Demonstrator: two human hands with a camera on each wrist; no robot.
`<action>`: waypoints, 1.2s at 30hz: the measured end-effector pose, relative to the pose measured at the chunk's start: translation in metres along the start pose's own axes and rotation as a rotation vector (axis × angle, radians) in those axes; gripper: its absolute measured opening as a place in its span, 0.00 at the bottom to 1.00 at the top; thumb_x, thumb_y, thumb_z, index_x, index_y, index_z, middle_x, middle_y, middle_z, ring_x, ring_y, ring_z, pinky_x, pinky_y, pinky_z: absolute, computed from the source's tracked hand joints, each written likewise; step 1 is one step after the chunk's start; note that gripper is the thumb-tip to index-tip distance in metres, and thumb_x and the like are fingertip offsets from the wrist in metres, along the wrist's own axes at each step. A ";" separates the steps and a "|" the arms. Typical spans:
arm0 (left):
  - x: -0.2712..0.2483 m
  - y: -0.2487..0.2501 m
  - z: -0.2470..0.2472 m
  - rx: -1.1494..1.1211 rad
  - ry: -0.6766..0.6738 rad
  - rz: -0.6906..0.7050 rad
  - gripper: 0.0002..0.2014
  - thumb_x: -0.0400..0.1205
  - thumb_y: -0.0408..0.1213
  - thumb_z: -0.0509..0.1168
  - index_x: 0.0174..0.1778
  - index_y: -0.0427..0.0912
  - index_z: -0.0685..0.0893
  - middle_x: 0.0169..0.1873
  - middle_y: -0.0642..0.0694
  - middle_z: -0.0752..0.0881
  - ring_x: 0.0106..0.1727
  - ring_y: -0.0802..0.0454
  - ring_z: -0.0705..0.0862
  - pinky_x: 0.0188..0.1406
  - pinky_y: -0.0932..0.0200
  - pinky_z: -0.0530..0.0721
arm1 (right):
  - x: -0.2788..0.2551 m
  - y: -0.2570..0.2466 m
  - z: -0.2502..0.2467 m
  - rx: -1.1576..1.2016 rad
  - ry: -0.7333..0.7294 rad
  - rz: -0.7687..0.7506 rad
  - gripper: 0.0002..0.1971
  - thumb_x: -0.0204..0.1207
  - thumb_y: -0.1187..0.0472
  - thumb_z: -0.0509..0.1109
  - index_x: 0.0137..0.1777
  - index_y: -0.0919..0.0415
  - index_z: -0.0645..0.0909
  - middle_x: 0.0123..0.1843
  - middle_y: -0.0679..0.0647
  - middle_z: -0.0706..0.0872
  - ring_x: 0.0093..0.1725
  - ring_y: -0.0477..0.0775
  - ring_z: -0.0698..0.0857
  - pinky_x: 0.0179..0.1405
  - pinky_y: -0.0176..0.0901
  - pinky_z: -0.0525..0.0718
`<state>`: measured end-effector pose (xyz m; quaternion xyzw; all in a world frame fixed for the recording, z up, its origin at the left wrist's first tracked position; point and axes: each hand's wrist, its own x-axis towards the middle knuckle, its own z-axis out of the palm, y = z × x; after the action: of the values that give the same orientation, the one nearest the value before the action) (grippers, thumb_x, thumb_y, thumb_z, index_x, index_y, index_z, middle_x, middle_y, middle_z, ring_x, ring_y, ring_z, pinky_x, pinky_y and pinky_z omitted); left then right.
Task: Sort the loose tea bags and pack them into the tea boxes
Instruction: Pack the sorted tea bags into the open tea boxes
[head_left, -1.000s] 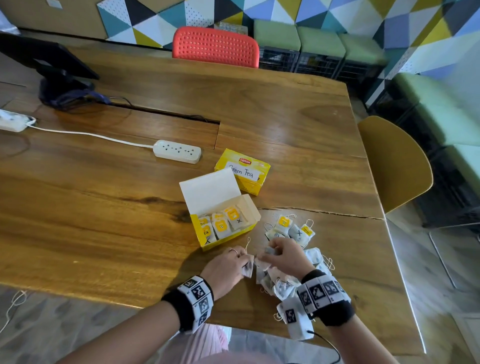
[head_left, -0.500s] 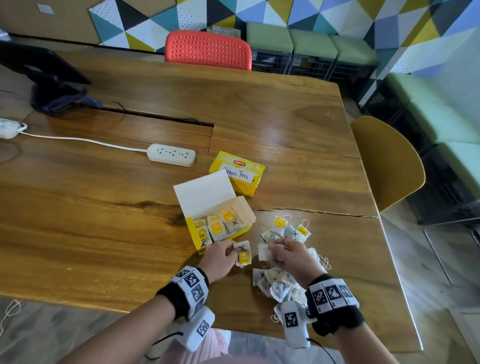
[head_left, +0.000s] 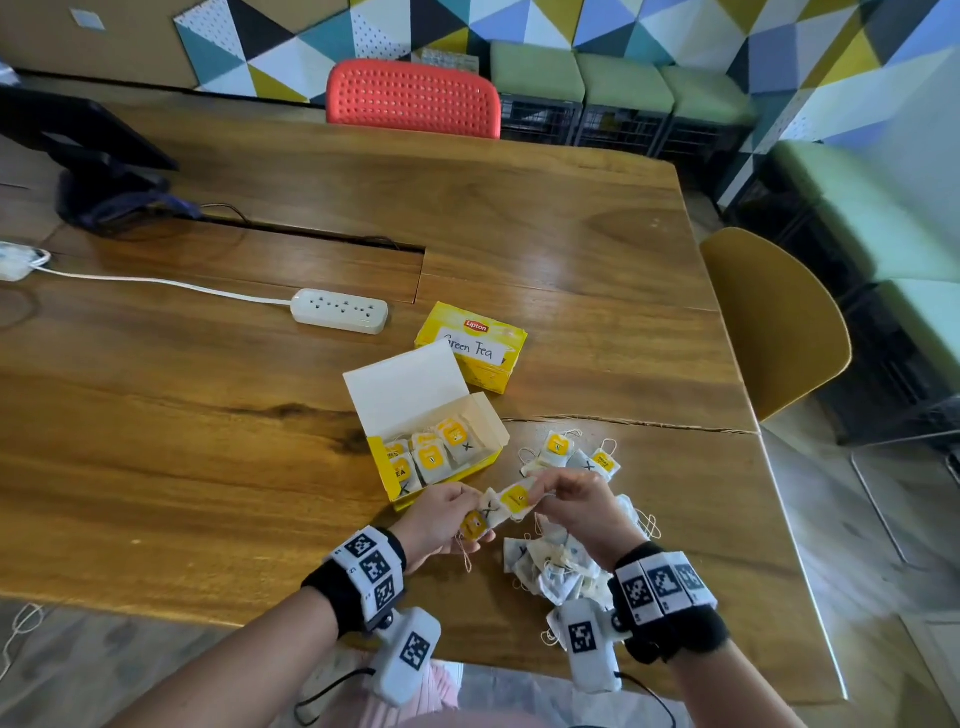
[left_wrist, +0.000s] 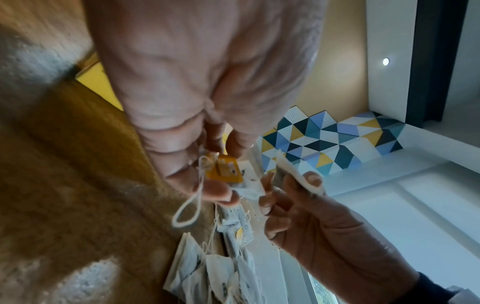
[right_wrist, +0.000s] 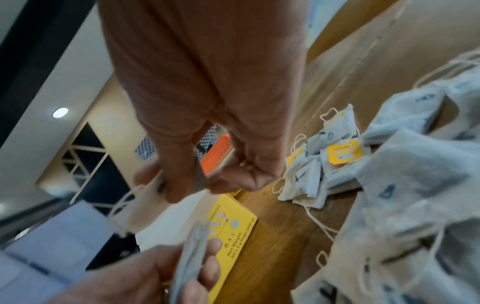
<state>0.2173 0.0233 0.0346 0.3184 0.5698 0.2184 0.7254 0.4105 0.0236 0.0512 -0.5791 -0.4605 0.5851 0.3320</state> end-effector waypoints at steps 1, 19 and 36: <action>-0.001 0.001 0.000 0.021 -0.013 0.000 0.11 0.88 0.40 0.58 0.54 0.38 0.83 0.43 0.41 0.89 0.39 0.52 0.88 0.34 0.61 0.85 | 0.000 0.000 0.000 -0.031 -0.054 -0.040 0.15 0.68 0.82 0.72 0.31 0.62 0.87 0.44 0.61 0.88 0.43 0.62 0.84 0.47 0.56 0.82; -0.012 0.022 -0.017 0.428 -0.060 0.230 0.14 0.78 0.32 0.72 0.57 0.50 0.85 0.45 0.50 0.89 0.43 0.52 0.90 0.50 0.56 0.88 | 0.003 -0.017 0.002 -0.253 -0.217 0.009 0.12 0.70 0.61 0.79 0.52 0.52 0.84 0.55 0.55 0.87 0.50 0.50 0.87 0.48 0.45 0.88; -0.009 0.025 -0.017 0.344 0.060 0.340 0.14 0.76 0.34 0.75 0.57 0.45 0.87 0.47 0.44 0.90 0.42 0.49 0.91 0.47 0.53 0.90 | 0.012 -0.012 0.019 -0.011 -0.034 0.113 0.10 0.69 0.70 0.78 0.45 0.66 0.80 0.34 0.56 0.88 0.32 0.51 0.87 0.31 0.36 0.85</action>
<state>0.2000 0.0383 0.0561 0.5221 0.5580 0.2462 0.5962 0.3889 0.0364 0.0558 -0.5961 -0.4357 0.6101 0.2874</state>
